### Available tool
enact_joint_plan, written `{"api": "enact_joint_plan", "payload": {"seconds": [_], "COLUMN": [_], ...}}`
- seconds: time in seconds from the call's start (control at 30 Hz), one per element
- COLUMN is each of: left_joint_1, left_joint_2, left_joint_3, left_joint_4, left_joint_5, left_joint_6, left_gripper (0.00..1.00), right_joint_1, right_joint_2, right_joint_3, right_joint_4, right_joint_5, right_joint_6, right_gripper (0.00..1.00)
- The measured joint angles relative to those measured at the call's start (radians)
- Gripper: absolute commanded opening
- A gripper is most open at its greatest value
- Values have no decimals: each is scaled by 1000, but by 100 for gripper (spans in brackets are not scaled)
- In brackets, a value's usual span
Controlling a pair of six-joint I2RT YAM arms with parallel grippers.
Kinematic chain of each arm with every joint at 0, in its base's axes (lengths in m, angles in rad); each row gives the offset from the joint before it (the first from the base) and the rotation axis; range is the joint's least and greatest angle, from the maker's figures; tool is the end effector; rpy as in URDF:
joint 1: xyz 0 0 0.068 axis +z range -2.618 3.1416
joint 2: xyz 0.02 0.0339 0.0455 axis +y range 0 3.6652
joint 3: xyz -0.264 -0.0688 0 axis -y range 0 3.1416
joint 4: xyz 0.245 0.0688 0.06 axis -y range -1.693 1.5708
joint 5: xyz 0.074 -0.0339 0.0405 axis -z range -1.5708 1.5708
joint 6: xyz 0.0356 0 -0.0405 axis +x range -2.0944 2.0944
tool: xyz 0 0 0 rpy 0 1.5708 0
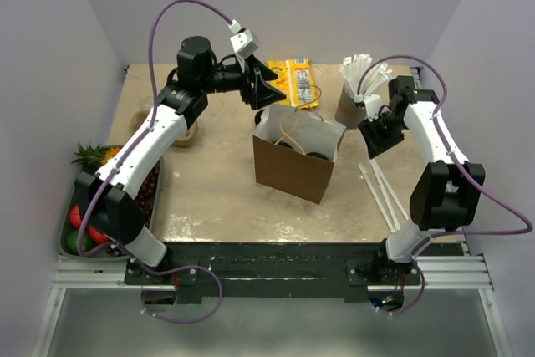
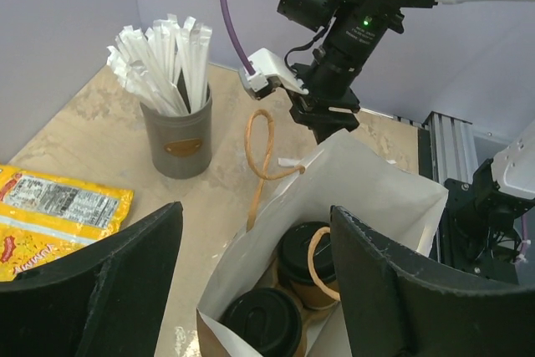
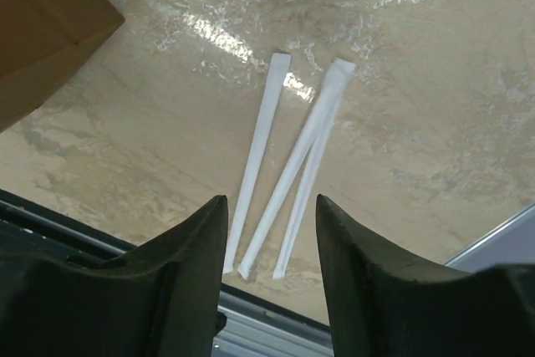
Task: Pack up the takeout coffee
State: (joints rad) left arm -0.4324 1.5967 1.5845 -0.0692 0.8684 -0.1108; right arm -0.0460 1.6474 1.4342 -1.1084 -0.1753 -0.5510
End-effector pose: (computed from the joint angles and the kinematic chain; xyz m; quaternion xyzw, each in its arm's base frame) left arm 0.3239 -0.1794 0.4265 0.3882 0.6128 -0.4629 0.5093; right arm 0.3192 -0.0085 0.2778 -0.2575 0.9544 0.0466 0.1439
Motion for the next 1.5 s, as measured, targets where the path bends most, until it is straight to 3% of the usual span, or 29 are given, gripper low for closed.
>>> {"api": "enact_joint_plan", "payload": {"seconds": [0.17, 0.5, 1.23, 1.5], "left_joint_1": [0, 14, 54, 55], "left_joint_2": [-16, -72, -76, -76], "left_joint_3": [-31, -63, -92, -92], "left_joint_4": [-15, -30, -85, -87], "left_joint_5": [-10, -18, -59, -62], "left_joint_6": [2, 10, 52, 52], "left_gripper": [76, 77, 78, 78], "right_joint_1": [0, -6, -6, 10], "right_joint_2": [9, 6, 82, 80], "right_joint_3": [-41, -298, -391, -399], "right_joint_4": [30, 145, 288, 285], "right_joint_5": [21, 106, 76, 75], "right_joint_6": [-63, -141, -182, -163], "right_gripper": [55, 41, 29, 1]}}
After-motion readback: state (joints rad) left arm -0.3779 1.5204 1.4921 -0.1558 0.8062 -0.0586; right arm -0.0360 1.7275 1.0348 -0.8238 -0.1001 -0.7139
